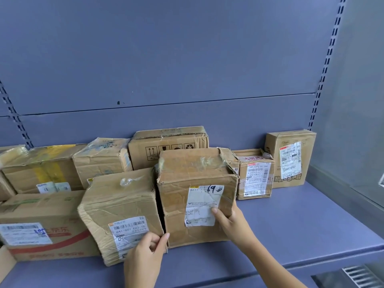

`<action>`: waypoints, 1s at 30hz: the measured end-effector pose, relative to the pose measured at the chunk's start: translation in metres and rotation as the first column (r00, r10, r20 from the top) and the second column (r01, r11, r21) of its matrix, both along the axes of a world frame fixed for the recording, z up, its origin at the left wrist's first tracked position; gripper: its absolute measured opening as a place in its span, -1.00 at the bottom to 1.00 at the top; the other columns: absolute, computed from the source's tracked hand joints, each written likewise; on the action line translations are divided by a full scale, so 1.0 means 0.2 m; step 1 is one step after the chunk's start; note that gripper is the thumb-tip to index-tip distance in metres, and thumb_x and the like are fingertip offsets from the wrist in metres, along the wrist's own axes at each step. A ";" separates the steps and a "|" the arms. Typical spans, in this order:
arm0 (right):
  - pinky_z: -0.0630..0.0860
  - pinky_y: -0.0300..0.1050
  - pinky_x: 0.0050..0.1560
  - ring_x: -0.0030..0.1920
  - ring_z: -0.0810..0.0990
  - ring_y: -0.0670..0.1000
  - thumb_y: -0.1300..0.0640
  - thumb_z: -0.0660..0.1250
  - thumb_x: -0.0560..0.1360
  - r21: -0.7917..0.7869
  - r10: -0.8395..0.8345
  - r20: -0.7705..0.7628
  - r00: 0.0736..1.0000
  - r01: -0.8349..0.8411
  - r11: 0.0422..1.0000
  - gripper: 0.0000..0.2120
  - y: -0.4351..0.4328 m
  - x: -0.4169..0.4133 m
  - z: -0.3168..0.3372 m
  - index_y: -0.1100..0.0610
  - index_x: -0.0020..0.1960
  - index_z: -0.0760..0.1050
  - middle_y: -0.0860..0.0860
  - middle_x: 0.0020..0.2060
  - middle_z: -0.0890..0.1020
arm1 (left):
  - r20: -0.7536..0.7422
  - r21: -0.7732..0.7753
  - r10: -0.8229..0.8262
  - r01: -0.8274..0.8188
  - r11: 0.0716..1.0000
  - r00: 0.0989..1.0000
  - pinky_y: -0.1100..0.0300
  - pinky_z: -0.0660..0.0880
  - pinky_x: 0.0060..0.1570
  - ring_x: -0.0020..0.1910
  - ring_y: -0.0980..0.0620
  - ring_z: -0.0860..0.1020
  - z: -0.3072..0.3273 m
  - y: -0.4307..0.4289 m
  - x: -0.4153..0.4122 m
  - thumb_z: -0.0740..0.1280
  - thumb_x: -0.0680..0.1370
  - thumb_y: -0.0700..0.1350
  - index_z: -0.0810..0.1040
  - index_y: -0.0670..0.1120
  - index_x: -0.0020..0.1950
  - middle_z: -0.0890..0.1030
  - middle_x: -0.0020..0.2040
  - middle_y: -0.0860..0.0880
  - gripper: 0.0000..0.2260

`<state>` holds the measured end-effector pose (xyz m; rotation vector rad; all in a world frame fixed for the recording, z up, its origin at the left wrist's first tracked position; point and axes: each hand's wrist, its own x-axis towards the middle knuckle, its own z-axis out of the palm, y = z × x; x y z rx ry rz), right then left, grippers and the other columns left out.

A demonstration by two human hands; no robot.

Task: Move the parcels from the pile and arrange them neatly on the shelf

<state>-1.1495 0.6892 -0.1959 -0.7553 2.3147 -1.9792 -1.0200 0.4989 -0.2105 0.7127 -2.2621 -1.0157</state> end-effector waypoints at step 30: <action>0.40 -0.14 0.19 0.41 0.36 0.03 0.15 0.18 0.62 0.379 -0.174 -0.208 0.962 0.244 0.893 -0.45 0.16 0.44 -0.06 0.11 0.55 0.07 -0.02 0.53 0.16 | -0.243 -0.521 -0.198 0.044 0.852 0.950 0.11 0.46 0.09 0.08 -0.06 0.55 0.27 0.22 0.23 0.40 0.45 -0.32 0.57 -0.17 0.07 0.59 0.10 -0.06 -0.79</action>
